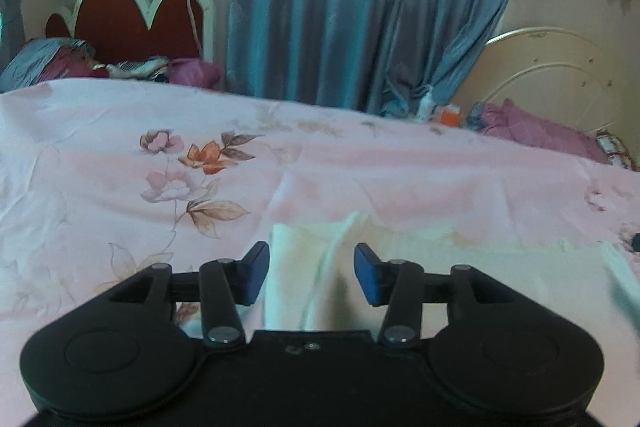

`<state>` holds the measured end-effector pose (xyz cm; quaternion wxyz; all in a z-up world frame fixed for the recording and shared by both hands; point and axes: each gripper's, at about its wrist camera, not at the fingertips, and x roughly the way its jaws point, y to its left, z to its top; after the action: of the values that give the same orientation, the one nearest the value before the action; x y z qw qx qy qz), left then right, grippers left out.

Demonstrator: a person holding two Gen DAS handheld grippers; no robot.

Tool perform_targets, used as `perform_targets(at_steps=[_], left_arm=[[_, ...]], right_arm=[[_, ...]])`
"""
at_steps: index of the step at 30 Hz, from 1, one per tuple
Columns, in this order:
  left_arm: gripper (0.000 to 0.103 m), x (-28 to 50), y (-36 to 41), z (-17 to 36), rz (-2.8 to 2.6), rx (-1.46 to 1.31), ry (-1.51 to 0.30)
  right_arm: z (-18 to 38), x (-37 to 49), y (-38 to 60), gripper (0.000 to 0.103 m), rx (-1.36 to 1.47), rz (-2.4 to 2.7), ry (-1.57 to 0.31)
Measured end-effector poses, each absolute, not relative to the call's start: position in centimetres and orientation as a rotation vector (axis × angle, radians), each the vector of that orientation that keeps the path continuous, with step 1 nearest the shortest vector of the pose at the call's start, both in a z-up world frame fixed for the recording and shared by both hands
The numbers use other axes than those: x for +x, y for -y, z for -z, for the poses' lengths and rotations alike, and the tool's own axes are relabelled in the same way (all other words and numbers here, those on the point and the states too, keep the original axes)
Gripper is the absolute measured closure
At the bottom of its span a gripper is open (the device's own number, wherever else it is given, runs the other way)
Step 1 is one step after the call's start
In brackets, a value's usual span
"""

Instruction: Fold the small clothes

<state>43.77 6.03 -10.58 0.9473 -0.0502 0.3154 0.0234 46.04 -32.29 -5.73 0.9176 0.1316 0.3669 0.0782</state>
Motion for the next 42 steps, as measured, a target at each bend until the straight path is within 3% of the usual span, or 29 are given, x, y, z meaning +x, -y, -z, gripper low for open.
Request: perform_targets(at_steps=[1, 4, 12, 22, 32, 42], left_arm=[[0.057, 43.1, -5.5, 10.4, -0.023, -0.098, -0.639], [0.057, 42.1, -3.5, 10.5, 0.049, -0.065, -0.658], [0.057, 41.3, -0.7, 12.7, 0.079, -0.04, -0.745], [0.057, 41.3, -2.5, 13.3, 0.031, -0.031, -0.795], [0.058, 41.9, -1.8, 12.9, 0.035, 0.031, -0.833], [0.052, 39.8, -0.8, 10.9, 0.079, 0.077, -0.796]], right_arm=[[5.5, 45.6, 31.4, 0.052, 0.247, -0.185, -0.75], [5.4, 44.3, 28.8, 0.073, 0.216, -0.276, -0.78], [7.0, 42.0, 23.8, 0.072, 0.162, -0.371, -0.839], [9.6, 40.5, 28.5, 0.073, 0.083, -0.212, -0.86], [6.9, 38.7, 26.2, 0.072, 0.097, -0.212, -0.846], [5.6, 35.1, 22.8, 0.072, 0.096, -0.232, -0.851]])
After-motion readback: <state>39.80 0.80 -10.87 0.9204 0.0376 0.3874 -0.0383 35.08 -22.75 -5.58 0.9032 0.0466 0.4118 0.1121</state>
